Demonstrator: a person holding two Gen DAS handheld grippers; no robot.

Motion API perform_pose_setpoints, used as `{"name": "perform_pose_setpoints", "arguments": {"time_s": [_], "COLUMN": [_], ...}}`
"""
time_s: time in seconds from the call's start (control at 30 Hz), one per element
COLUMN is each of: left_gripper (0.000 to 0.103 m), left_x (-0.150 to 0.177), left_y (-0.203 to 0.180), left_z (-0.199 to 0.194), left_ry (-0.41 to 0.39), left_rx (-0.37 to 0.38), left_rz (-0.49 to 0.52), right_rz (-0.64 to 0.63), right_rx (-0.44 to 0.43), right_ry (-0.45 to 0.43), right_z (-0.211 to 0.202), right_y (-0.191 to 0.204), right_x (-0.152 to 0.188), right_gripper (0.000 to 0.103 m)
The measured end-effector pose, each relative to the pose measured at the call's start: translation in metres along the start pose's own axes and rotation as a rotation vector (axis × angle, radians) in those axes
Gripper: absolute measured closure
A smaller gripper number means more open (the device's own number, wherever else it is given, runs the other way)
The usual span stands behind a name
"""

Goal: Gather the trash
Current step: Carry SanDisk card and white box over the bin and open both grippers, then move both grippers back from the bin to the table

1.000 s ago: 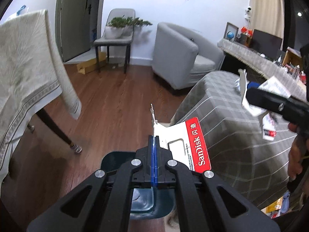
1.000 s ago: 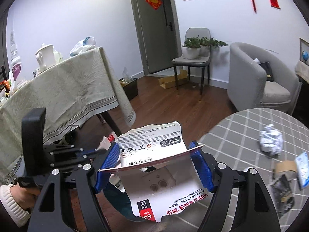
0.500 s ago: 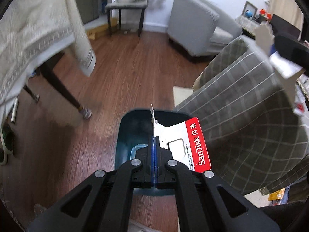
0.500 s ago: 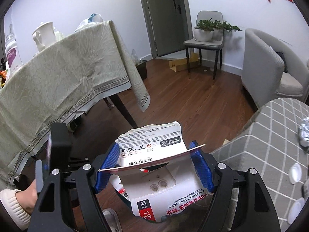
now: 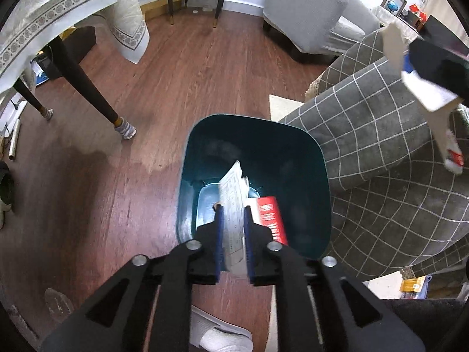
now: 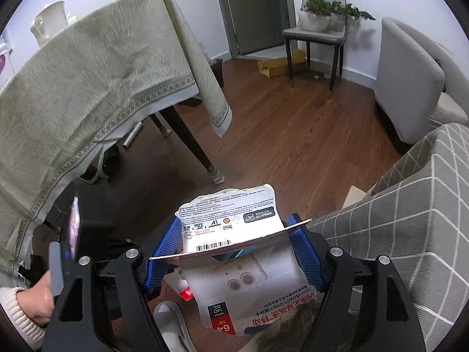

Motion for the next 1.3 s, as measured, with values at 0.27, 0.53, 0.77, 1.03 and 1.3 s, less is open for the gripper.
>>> {"name": "perform_pose_setpoints", "arguments": {"time_s": [0.27,0.53,0.77,1.03,1.3], "left_gripper": [0.049,0.037,0.031,0.031,0.044], "left_x": [-0.016,-0.039,-0.055,-0.075,-0.088], "left_y": [0.011,0.017,0.023,0.013,-0.005], "left_z": [-0.029,-0.072,-0.101,-0.15,-0.179], "left_ry": [-0.1,-0.247,-0.324,-0.457,-0.54], "left_rx": [-0.022,-0.062,-0.116,-0.127,-0.139], "left_rz": [-0.012,-0.013,-0.028,-0.011,0.034], "right_rz": [0.006,0.014,0.046,0.047,0.029], "right_rx": [0.035,0.082,0.106,0.141,0.168], "right_ry": [0.064,0.146,0.209,0.27,0.295], "right_z": [0.028,0.063,0.089,0.109,0.116], "right_y": [-0.005,-0.018,-0.031,-0.044,-0.05], "right_x": [0.015,0.036,0.057,0.083,0.095], "right_gripper": [0.027,0.027,0.027,0.027,0.021]}}
Point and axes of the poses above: each gripper's, at about its wrist camera, not at the fingertips, and z roughly the way its jaws point, y to its left, x to its underside, the point moved 10 cm from there along z, roughly the way its jaws point, and after that the axes turned 14 degrees about z, right-handed, at the moved point
